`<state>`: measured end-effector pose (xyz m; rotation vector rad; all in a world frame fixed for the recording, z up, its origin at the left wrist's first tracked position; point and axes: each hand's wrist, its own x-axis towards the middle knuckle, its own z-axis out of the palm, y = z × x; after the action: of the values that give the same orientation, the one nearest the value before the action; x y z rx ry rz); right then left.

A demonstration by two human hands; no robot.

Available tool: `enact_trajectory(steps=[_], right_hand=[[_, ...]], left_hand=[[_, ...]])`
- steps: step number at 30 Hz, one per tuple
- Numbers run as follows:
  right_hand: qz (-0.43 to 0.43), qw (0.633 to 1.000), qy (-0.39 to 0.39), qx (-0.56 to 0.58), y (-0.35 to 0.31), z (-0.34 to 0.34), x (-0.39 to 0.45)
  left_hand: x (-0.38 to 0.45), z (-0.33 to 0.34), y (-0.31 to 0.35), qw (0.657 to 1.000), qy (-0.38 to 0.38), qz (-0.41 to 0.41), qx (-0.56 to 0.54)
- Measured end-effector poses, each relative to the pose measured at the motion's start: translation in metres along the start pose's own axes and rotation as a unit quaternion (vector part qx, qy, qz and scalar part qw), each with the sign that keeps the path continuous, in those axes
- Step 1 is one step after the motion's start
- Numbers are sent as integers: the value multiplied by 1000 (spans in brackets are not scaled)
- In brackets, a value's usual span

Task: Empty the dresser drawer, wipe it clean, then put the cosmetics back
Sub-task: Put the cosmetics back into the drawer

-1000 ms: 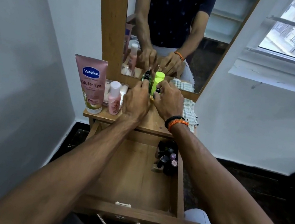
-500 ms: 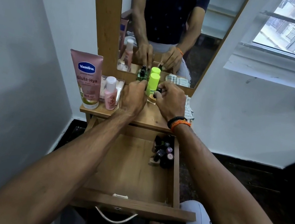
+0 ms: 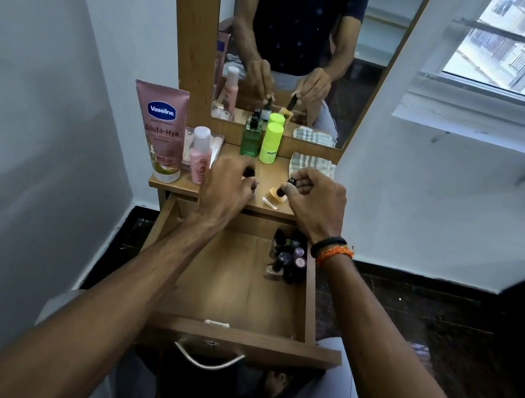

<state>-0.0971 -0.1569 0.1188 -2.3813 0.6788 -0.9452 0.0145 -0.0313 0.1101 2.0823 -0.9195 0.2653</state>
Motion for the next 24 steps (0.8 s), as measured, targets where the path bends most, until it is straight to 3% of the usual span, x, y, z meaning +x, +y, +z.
enact_trajectory(steps=[8,24], right_hand=[[-13,1000,9,15,-4,-27,-42],[-7,989,-139,-56,34,-45,-108]], left_hand=[[-44,-11,0,999,-12,-9,-37],[-104,19,10,981,-190,-29,-32]])
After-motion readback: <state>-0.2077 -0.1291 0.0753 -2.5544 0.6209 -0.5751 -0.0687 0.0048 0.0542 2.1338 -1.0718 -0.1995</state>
